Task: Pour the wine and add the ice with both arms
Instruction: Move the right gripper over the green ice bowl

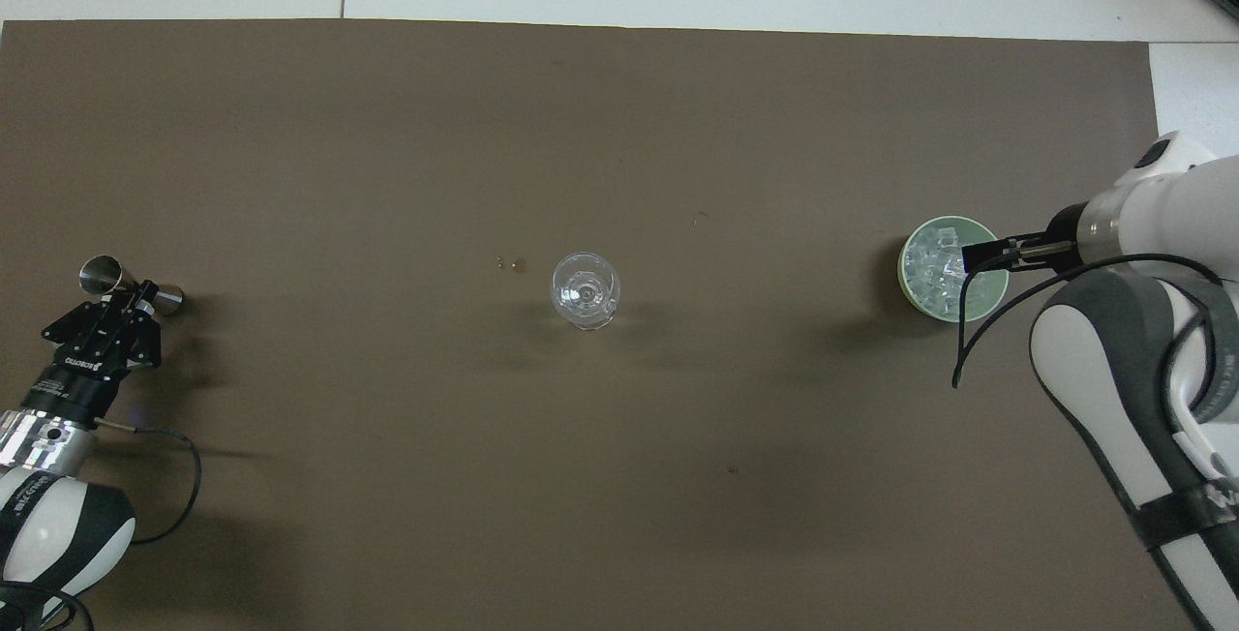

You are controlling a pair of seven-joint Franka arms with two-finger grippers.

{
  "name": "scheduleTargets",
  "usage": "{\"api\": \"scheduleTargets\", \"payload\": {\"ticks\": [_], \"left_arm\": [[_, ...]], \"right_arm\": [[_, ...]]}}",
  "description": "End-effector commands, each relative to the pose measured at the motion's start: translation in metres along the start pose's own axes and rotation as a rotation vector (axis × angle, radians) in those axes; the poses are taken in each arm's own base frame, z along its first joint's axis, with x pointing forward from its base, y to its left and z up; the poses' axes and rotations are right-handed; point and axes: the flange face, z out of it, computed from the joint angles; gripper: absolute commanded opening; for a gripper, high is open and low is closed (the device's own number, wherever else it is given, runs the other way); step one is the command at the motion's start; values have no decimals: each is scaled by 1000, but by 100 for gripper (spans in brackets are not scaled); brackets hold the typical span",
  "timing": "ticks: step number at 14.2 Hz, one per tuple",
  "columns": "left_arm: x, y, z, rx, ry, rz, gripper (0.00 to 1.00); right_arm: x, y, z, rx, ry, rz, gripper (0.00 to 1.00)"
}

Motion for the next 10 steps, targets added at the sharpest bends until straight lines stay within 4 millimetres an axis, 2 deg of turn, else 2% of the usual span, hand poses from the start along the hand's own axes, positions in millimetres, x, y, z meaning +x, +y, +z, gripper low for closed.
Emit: {"api": "scheduleTargets", "payload": {"ticks": [1, 4, 7, 8, 9, 10], "left_arm": [[0, 3, 4, -1, -20, -13, 27], [0, 2, 4, 0, -18, -12, 33], [1, 2, 4, -2, -13, -13, 47], [1, 2, 4, -1, -14, -14, 62], [0, 2, 4, -2, -13, -13, 100], [1, 2, 4, -2, -12, -13, 100]], "right_arm": [[2, 2, 25, 3, -6, -41, 100], [6, 2, 58, -1, -12, -47, 100], [5, 5, 70, -2, -12, -48, 100], [3, 5, 76, -2, -15, -45, 100], [1, 5, 80, -2, -13, -42, 94], [-2, 4, 87, -2, -16, -40, 86]]}}
